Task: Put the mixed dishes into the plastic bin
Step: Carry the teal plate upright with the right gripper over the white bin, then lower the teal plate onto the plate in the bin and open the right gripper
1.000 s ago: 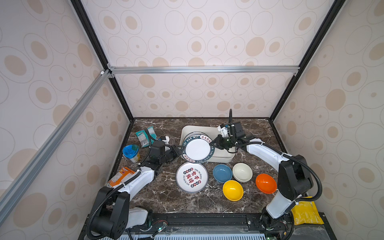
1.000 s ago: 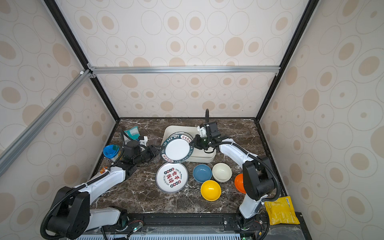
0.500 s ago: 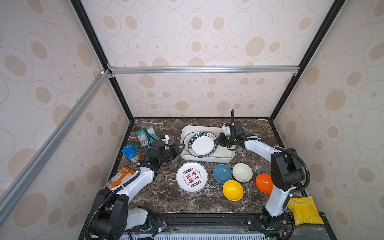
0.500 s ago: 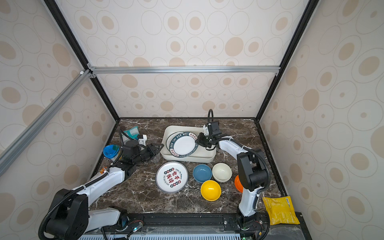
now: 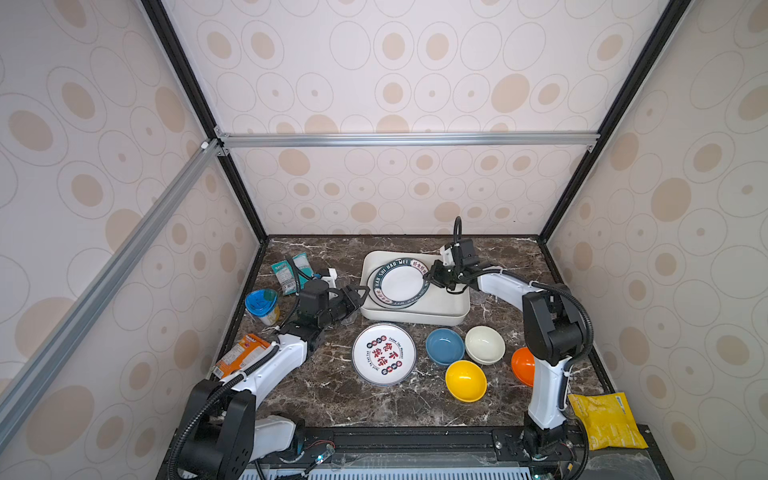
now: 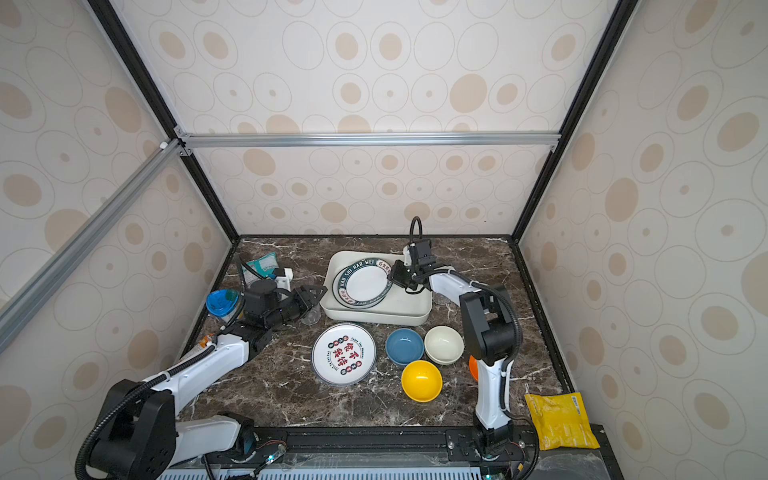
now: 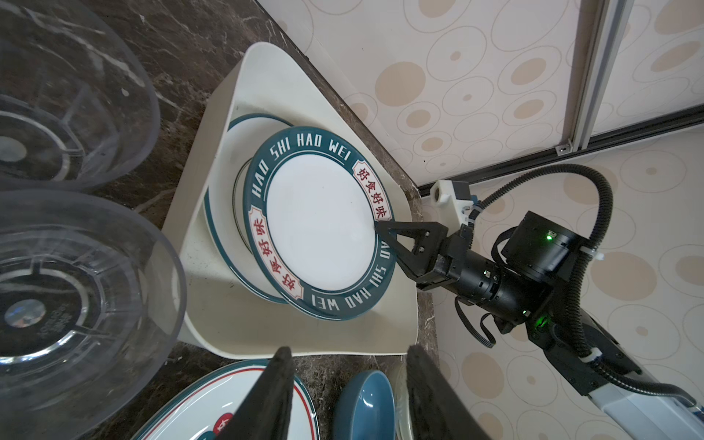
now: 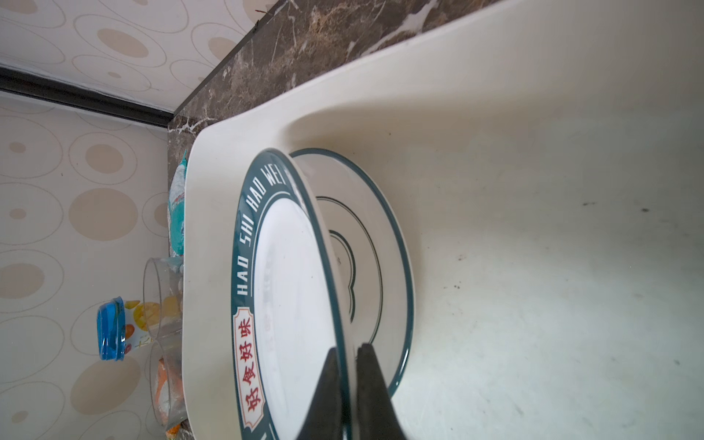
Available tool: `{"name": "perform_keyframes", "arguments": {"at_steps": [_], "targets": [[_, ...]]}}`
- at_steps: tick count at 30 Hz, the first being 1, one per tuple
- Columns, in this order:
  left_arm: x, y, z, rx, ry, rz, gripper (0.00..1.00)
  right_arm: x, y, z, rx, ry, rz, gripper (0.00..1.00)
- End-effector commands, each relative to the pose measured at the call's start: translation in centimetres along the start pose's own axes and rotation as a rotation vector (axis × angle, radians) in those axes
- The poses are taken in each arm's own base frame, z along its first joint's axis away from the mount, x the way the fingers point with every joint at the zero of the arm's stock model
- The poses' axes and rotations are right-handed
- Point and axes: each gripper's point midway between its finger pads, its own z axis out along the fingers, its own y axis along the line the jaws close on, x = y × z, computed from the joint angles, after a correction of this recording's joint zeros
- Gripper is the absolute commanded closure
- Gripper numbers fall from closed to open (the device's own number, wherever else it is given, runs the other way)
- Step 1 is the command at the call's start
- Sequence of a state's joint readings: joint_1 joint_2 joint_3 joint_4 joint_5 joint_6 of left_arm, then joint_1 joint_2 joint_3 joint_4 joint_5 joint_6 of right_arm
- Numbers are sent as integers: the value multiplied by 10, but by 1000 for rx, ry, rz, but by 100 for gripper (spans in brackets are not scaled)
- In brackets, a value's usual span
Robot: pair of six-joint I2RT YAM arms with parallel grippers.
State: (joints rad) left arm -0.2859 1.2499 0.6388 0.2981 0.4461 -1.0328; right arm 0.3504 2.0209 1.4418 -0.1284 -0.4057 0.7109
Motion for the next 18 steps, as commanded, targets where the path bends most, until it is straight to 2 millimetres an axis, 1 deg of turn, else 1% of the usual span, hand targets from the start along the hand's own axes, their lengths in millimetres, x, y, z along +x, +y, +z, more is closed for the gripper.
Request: {"name": "perform_keyframes", "arguments": {"at_steps": [1,7,12,18], "targets": [[-7,-9,-6,19,-25,13,52,-13,18,4,-52,-35,-5,100],[-6,-7,-8,14,-26,11,52,-5,19,21,-50,-5,-9,100],[-2,-3,-9,9,-21,6,52,-2,15,29,-44,-4,-5,100],[-2,-3,-9,11,-21,6,52,4,5,40,-17,14,5,100]]}}
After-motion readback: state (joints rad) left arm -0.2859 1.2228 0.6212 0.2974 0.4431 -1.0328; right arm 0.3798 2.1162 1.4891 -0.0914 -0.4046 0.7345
